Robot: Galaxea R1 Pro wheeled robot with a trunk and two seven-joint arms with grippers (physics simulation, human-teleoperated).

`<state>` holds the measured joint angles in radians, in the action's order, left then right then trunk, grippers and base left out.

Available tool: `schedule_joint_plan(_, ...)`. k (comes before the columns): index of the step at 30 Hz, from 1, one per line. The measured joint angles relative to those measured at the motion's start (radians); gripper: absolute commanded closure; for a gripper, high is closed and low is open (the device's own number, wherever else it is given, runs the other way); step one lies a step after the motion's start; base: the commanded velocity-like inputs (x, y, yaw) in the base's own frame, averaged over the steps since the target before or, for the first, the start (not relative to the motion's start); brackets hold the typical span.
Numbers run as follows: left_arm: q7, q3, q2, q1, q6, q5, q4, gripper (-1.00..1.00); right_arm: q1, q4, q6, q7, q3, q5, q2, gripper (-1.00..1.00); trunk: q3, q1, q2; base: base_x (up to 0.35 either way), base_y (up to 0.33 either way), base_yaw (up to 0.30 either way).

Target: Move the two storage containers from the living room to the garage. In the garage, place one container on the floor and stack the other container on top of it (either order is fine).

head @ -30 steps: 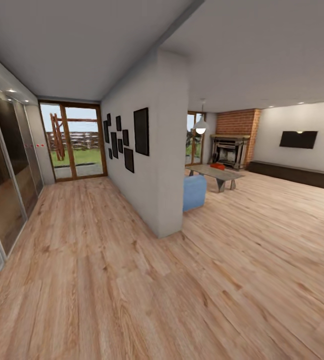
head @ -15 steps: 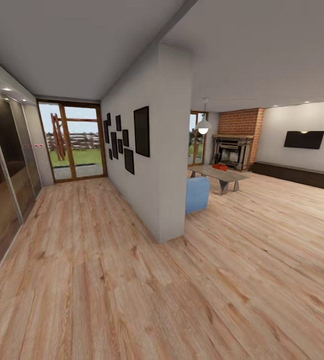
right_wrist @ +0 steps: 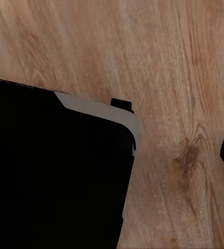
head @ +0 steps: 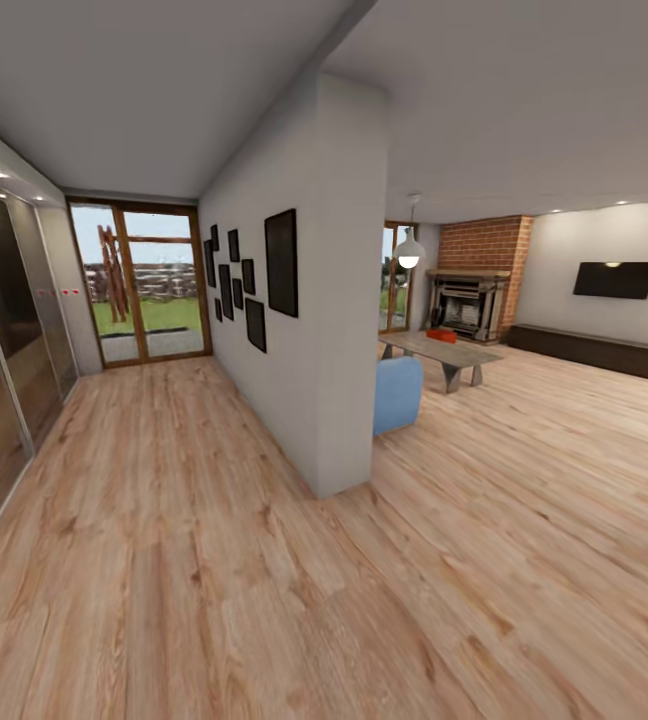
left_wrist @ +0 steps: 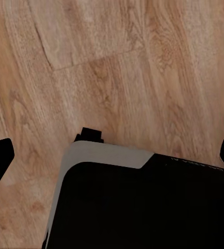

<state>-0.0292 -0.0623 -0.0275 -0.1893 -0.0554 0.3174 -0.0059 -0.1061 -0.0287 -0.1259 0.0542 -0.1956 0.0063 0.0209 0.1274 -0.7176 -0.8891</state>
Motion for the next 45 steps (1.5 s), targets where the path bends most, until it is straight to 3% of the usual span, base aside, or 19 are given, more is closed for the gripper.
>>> schedule_joint_plan(8,0.0,0.0,0.0,0.0,-0.002,0.0,0.0,-1.0,0.0,0.0,0.001,0.0,0.001,-0.002,-0.002,-1.0,0.0,0.0,0.0,0.322,0.0,-0.022)
schedule_joint_plan(45,0.0,0.0,-0.001,0.0,-0.001,0.0,0.0,-1.0,0.0,0.0,0.002,0.002,-0.007,0.004,-0.006,-1.0,0.0,0.0,0.0,0.323,0.0,-0.24)
